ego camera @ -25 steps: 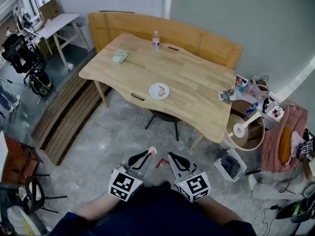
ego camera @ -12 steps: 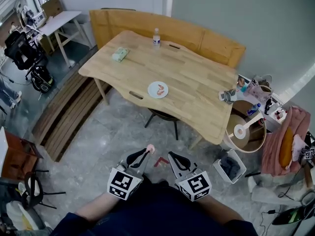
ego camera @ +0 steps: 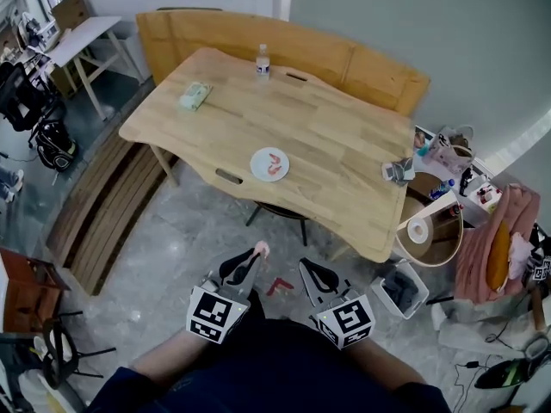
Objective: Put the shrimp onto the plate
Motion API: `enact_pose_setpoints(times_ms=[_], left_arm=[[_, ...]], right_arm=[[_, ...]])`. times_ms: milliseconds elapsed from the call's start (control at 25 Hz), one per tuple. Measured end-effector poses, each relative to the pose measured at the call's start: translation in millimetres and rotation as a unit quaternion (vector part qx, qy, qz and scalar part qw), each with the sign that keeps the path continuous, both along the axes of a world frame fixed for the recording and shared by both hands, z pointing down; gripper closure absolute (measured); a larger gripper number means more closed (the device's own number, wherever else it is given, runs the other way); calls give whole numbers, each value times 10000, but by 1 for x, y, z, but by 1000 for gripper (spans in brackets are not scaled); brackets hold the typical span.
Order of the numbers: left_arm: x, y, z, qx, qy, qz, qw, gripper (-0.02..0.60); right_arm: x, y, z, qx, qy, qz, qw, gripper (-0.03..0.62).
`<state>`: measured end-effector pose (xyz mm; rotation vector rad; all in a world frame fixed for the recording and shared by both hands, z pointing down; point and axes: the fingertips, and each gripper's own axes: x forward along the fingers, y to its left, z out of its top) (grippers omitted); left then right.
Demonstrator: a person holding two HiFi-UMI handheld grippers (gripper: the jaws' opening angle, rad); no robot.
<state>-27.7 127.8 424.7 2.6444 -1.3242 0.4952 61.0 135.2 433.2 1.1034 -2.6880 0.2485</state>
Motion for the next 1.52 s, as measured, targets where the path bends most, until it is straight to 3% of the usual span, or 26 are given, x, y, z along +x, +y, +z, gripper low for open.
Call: enact_pose_setpoints(times_ms=[360, 840, 1120, 1520], left_arm=[[-38, -104, 0, 10, -19, 243, 9997, 535], [-78, -203, -2, -19, -6, 774, 9970, 535], [-72, -234, 9, -110, -78, 812, 9966, 535], [-53, -276, 51, -384, -320, 384, 9980, 535]], right_arm=[[-27, -91, 4, -157, 64, 412, 9990, 585], [-64, -183, -10, -111, 93, 977, 9951, 585], [-63, -206, -6, -188, 81, 929, 9955, 585], [-37, -245, -2, -215, 50, 516, 9984, 585]])
